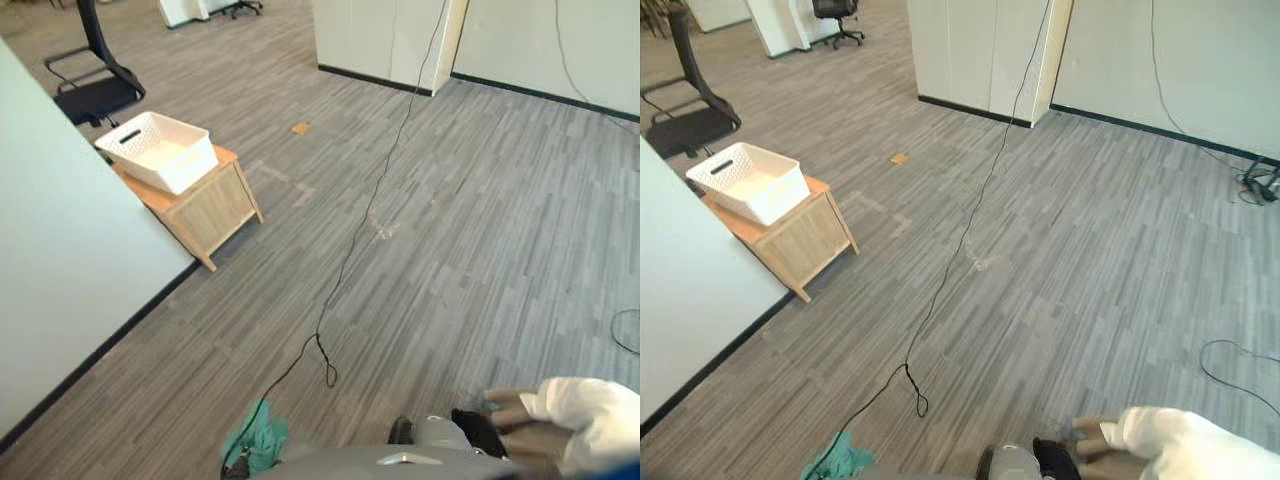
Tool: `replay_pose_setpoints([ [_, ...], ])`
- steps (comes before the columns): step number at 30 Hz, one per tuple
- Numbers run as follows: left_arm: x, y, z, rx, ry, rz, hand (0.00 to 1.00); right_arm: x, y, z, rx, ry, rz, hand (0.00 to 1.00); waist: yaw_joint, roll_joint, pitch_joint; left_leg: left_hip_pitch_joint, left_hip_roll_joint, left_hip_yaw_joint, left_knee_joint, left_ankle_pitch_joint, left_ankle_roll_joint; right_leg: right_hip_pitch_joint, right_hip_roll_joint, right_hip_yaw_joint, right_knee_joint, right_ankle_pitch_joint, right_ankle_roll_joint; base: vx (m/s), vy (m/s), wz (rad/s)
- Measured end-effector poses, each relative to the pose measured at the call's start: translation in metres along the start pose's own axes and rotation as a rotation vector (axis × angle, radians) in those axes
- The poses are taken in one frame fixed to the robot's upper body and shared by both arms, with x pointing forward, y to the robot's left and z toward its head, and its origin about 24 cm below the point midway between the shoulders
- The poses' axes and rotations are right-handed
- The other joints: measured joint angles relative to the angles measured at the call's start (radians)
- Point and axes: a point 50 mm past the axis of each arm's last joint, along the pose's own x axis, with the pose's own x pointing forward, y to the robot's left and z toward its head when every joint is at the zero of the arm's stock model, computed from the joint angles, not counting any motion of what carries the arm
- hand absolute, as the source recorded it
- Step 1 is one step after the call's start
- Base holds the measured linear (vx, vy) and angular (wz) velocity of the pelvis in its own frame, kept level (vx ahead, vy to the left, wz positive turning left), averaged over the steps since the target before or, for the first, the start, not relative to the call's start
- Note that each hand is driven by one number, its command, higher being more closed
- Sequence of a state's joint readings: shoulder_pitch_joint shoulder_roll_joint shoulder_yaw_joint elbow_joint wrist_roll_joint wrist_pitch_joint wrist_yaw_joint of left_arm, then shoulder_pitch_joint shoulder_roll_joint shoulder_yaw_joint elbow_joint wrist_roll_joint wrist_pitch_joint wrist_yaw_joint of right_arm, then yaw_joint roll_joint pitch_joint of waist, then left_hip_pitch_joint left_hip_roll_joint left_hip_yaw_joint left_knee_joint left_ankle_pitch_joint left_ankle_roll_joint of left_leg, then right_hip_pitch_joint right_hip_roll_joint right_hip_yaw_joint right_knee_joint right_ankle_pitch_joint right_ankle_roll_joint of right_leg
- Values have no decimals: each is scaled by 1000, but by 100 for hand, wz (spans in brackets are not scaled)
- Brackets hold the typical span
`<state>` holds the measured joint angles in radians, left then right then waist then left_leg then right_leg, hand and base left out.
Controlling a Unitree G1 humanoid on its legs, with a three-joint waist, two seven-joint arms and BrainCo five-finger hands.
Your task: Tidy the bed and pick cloth on bed and put in laundry
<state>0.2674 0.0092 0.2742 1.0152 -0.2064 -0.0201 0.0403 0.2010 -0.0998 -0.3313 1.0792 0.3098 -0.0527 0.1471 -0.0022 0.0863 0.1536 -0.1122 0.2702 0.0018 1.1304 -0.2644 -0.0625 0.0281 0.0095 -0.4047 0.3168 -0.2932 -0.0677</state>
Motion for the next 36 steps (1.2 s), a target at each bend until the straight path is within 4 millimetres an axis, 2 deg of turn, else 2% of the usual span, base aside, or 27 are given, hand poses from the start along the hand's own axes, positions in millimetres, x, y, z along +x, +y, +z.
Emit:
replay_pose_setpoints([
  [2,1,2,9,9,-45,-19,100,5,12,7,-61,-7,35,100,24,-37,17,-106,-57,23,-18,-7,9,115,12,17,-115,2,-2,439,-278,-33],
  [3,1,-3,12,5,-66,-44,100,8,19,17,-87,-36,57,100,34,-42,30,-145,-102,42,-122,-21,8,149,14,39,-151,12,1,385,-192,-48],
  [4,1,-5,14,-1,-73,-51,100,10,23,23,-100,-51,68,100,40,-39,39,-155,-123,55,-192,-27,9,168,14,40,-164,25,2,437,-102,-58],
  [5,1,-5,16,-9,-88,-63,100,12,31,31,-127,-85,93,100,50,-47,54,-154,-168,97,-373,-26,11,203,1,41,-183,35,10,446,-24,-49],
  [7,2,-4,21,-2,-113,-81,100,13,40,36,-160,-114,137,100,51,-63,61,-149,-223,177,-626,33,20,252,-13,42,-225,29,22,471,-1,-31],
  [8,2,-5,21,-5,-117,-92,100,12,44,37,-189,-134,159,100,49,-60,62,-145,-253,248,-818,130,43,303,-11,38,-267,23,44,544,24,-2],
  [9,2,-6,20,-18,-111,-101,100,11,46,34,-201,-136,174,100,51,-57,63,-139,-276,313,-954,239,103,354,-4,34,-291,10,68,670,69,5],
  [10,1,-5,20,-41,-110,-104,100,10,46,29,-191,-131,176,100,58,-60,61,-125,-289,337,-975,333,186,386,0,34,-301,1,86,572,78,11],
  [11,2,-1,21,-49,-112,-106,100,10,48,26,-188,-123,180,100,65,-72,60,-113,-296,346,-974,360,241,409,-7,34,-306,-1,98,564,69,31],
  [12,3,2,29,-34,-125,-109,100,10,54,21,-186,-110,192,100,68,-102,48,-94,-340,330,-996,330,261,422,-40,21,-304,27,138,456,53,45],
  [14,5,-2,37,-3,-138,-138,100,10,58,18,-176,-99,184,100,70,-104,38,-76,-359,288,-995,303,267,400,-48,40,-232,119,148,660,130,69],
  [16,5,-3,39,0,-141,-138,100,11,61,20,-166,-102,172,100,70,-104,37,-44,-356,280,-959,247,272,343,-66,66,-35,195,194,591,128,58],
  [17,6,-3,39,10,-139,-138,100,12,61,20,-162,-100,159,100,75,-105,39,8,-354,252,-949,187,258,251,-96,99,220,263,249,531,92,37],
  [18,6,0,41,26,-139,-135,100,12,62,22,-151,-109,154,100,73,-116,50,71,-369,233,-942,141,245,154,-159,122,504,271,248,521,81,37],
  [19,6,-1,40,50,-131,-135,100,12,60,26,-146,-129,145,100,70,-111,55,123,-373,217,-952,114,231,89,-206,111,662,235,221,396,52,28],
  [21,6,-2,38,77,-119,-139,100,12,56,30,-149,-151,139,100,67,-100,50,175,-372,199,-967,91,214,14,-245,99,762,208,178,376,47,35],
  [22,7,-3,40,81,-114,-140,100,9,57,35,-152,-209,146,100,53,-93,39,236,-372,148,-998,63,192,-113,-279,90,805,161,155,494,12,91],
  [24,9,-4,50,96,-121,-145,100,6,59,39,-145,-259,156,100,36,-105,33,286,-365,67,-1016,52,188,-226,-277,94,743,114,159,448,-80,130],
  [26,10,-19,66,156,-141,-186,100,5,53,37,-85,-267,138,100,17,-99,35,343,-314,-47,-1018,31,152,-262,-236,85,425,81,151,592,-234,165],
  [27,10,-21,68,171,-145,-193,100,5,53,37,-68,-266,135,100,18,-97,35,350,-300,-56,-1015,23,138,-263,-228,84,321,90,149,547,-252,144],
  [29,10,-24,71,207,-154,-199,100,5,56,35,-22,-266,142,100,24,-99,35,387,-253,-51,-1004,-23,66,-263,-218,85,-22,199,155,484,-265,104],
  [30,10,-24,70,217,-154,-198,100,4,58,35,-15,-271,146,100,24,-99,35,406,-244,-32,-1001,-42,55,-264,-221,87,-65,227,154,658,-411,74],
  [31,10,-24,68,235,-151,-193,100,4,60,35,-16,-273,153,100,22,-100,38,448,-224,-1,-986,-96,39,-265,-223,97,-80,284,135,658,-431,49],
  [32,10,-29,60,238,-129,-199,100,4,60,39,-25,-284,155,100,24,-86,37,486,-186,2,-966,-132,7,-270,-203,102,13,324,100,676,-430,26],
  [33,9,-32,56,239,-120,-205,100,5,59,44,-42,-295,158,100,27,-51,30,489,-162,17,-954,-125,-6,-284,-190,98,60,286,81,449,-283,-4],
  [35,9,-38,58,246,-129,-204,100,5,62,52,-77,-317,177,100,17,-43,28,471,-134,45,-881,-64,-29,-322,-179,92,194,157,60,622,-421,-18],
  [36,9,-39,56,237,-125,-200,100,5,60,53,-84,-320,172,100,16,-31,22,452,-116,41,-827,-40,-28,-313,-160,90,204,124,53,565,-391,-16],
])
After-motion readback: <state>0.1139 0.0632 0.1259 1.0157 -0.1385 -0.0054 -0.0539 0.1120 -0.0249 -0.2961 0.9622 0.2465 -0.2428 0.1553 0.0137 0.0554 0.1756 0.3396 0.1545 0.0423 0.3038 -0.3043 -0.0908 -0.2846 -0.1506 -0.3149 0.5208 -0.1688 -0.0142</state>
